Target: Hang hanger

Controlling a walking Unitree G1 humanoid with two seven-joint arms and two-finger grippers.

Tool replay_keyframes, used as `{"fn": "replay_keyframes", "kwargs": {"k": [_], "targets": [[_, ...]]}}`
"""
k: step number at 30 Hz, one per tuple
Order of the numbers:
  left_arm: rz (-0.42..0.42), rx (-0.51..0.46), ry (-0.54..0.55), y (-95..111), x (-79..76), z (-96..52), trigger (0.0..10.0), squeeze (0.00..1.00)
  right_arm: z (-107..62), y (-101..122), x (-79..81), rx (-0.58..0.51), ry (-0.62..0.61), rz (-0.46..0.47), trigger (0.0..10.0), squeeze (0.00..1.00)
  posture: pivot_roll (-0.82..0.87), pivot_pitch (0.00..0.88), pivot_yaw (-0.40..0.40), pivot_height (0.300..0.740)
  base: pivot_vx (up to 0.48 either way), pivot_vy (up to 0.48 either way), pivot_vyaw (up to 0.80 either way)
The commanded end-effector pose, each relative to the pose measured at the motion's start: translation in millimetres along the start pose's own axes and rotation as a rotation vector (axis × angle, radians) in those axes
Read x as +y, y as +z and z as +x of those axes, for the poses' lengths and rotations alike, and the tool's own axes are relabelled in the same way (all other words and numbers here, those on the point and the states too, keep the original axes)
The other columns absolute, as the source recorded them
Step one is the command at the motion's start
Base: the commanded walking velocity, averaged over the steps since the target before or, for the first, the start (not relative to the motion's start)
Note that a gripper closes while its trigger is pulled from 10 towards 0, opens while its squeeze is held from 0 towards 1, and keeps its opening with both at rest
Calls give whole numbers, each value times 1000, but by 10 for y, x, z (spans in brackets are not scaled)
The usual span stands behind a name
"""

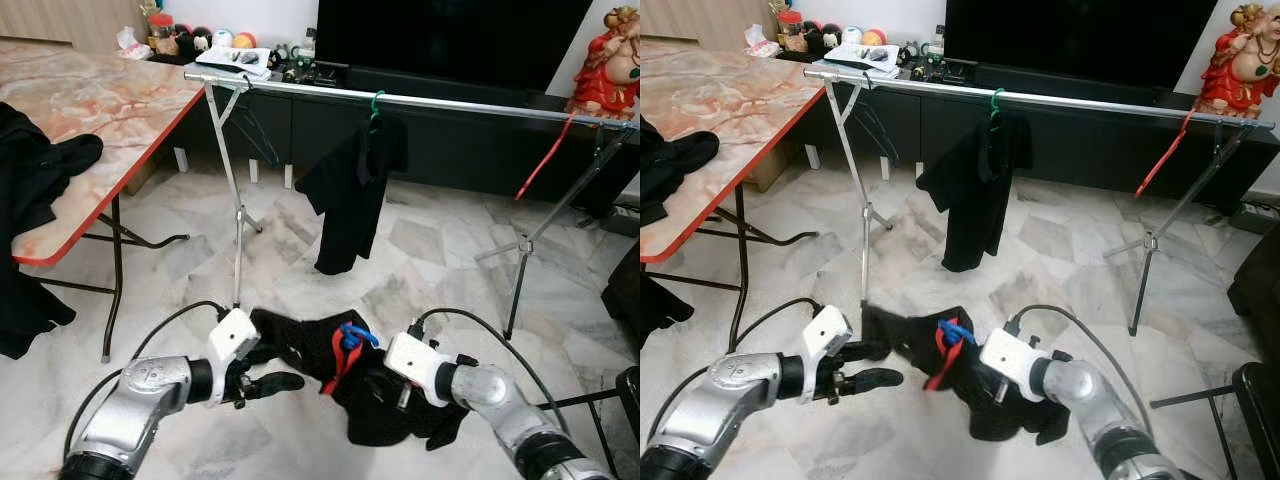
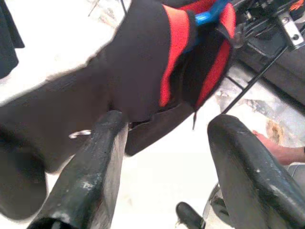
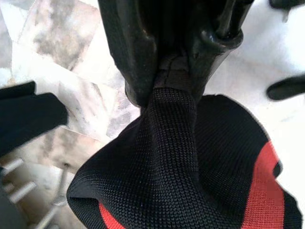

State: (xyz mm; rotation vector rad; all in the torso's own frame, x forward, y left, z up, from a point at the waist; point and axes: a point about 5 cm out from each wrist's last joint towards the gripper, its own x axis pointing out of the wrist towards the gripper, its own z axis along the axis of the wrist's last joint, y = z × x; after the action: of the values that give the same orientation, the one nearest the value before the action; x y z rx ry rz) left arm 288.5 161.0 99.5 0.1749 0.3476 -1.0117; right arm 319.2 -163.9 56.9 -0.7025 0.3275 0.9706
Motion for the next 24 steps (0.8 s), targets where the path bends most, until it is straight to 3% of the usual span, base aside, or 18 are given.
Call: {"fn": "replay_keyframes", "kwargs": {"k": [1,13,20,21,22,24], "targets": [[70,34,-40,26,-38,50,10000,1000,-24,40,2,-36,54,-36,0,0,129,80,-68,740,0,0,0],[210,82,-91,124,-30,168,10000,1000,-38,55,121,-84,209,-63,0,0,121,92,-65,740,0,0,0],[225,112,-155,88,-78,176,10000,1000,-40,88,129,-112,235,-61,0,0,117,99,-60,740,0,0,0],[232,122,-161,71,-85,180,10000,871,-39,99,129,-119,240,-62,0,0,117,99,-60,740,0,0,0],[239,136,-175,46,-97,188,10000,0,-35,127,129,-135,252,-68,0,0,117,100,-58,740,0,0,0],[240,141,-182,37,-104,195,10000,0,-28,161,129,-153,264,-73,0,0,117,100,-57,740,0,0,0]]}}
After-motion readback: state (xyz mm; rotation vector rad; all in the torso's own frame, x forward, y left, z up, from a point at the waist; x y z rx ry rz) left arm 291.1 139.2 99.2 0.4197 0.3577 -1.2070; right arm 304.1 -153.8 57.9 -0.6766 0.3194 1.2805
